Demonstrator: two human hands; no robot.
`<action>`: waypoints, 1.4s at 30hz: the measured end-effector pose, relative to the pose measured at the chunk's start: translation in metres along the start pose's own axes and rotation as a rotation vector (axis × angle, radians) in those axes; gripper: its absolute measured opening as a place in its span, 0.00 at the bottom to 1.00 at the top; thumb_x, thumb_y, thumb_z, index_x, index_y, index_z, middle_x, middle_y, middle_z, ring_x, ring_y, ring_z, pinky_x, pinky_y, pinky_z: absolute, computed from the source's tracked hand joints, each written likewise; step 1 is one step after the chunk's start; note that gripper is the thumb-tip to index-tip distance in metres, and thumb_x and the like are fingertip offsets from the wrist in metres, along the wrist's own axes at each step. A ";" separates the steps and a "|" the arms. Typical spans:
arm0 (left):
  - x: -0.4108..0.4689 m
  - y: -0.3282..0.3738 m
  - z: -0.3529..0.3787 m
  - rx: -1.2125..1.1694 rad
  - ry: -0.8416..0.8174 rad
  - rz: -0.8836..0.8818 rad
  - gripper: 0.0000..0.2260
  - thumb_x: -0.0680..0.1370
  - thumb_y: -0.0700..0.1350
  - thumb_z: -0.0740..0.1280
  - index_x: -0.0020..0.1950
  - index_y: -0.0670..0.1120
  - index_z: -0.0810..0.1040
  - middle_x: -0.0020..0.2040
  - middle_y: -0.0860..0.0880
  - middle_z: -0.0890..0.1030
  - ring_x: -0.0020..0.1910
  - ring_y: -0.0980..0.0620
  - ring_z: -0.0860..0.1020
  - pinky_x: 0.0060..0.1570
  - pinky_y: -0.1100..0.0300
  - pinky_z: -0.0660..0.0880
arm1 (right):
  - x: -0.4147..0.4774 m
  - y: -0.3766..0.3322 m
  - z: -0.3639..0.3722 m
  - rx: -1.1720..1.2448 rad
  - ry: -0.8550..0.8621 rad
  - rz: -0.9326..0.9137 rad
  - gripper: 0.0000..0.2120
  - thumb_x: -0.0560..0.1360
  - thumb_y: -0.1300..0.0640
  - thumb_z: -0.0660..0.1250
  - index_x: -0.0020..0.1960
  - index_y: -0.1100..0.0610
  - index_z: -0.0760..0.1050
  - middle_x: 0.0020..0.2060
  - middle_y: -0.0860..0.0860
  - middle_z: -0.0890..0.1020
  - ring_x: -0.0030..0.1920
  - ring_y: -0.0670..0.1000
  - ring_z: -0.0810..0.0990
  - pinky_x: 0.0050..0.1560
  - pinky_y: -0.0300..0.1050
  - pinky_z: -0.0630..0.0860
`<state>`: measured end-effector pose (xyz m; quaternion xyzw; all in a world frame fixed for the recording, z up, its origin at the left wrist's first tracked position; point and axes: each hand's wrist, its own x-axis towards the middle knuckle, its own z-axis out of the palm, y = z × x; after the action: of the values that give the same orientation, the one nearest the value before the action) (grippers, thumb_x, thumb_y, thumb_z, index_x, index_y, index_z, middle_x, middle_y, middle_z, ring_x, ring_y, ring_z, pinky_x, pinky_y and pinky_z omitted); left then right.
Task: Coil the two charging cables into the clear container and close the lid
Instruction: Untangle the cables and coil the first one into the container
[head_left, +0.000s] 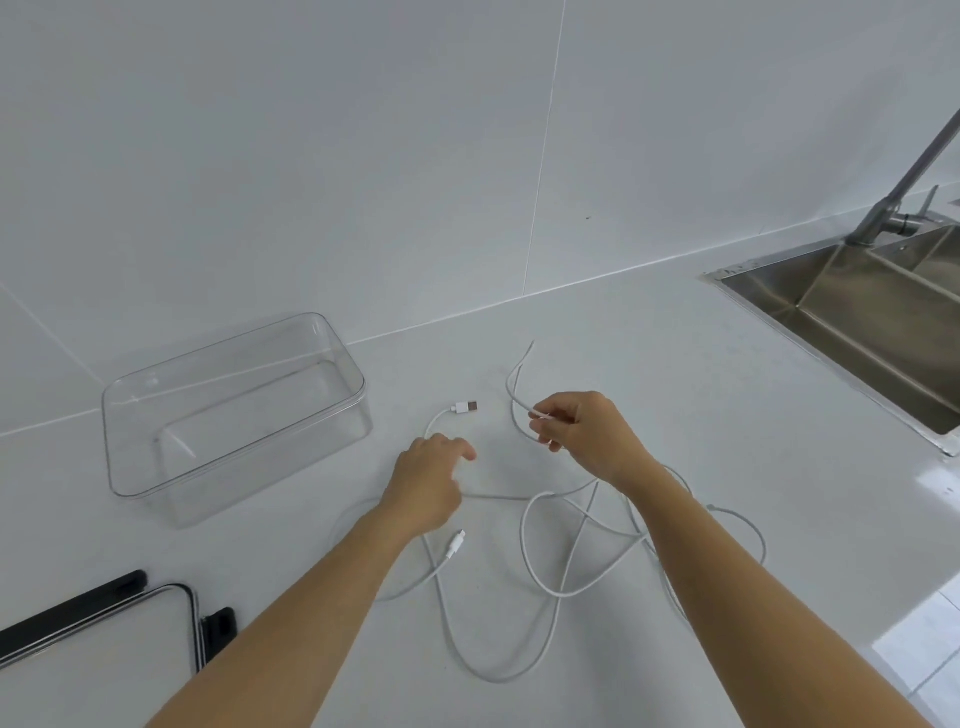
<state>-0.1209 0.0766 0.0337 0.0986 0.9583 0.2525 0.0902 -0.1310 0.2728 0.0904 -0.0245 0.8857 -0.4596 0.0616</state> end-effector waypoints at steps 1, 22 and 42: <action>0.000 -0.007 0.004 0.143 -0.037 0.041 0.19 0.76 0.36 0.60 0.66 0.50 0.70 0.65 0.48 0.69 0.65 0.48 0.65 0.62 0.59 0.60 | 0.001 0.002 -0.001 -0.005 0.010 0.001 0.05 0.74 0.61 0.66 0.45 0.62 0.80 0.35 0.54 0.80 0.33 0.47 0.77 0.35 0.31 0.73; 0.001 -0.027 0.025 0.220 0.001 0.260 0.05 0.81 0.47 0.55 0.49 0.48 0.67 0.47 0.53 0.68 0.49 0.52 0.66 0.58 0.60 0.58 | 0.018 0.007 0.011 0.017 -0.041 0.023 0.06 0.74 0.56 0.67 0.46 0.59 0.80 0.37 0.52 0.80 0.38 0.48 0.76 0.44 0.46 0.73; -0.009 0.001 -0.024 -0.356 -0.024 0.034 0.06 0.80 0.46 0.57 0.46 0.49 0.72 0.32 0.54 0.73 0.32 0.53 0.70 0.35 0.60 0.68 | 0.012 0.031 0.000 -0.292 0.005 -0.321 0.06 0.69 0.65 0.71 0.40 0.55 0.78 0.37 0.47 0.78 0.40 0.40 0.74 0.42 0.28 0.66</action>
<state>-0.1170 0.0644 0.0559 0.1003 0.8955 0.4185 0.1131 -0.1425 0.2891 0.0638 -0.1724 0.9278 -0.3304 -0.0188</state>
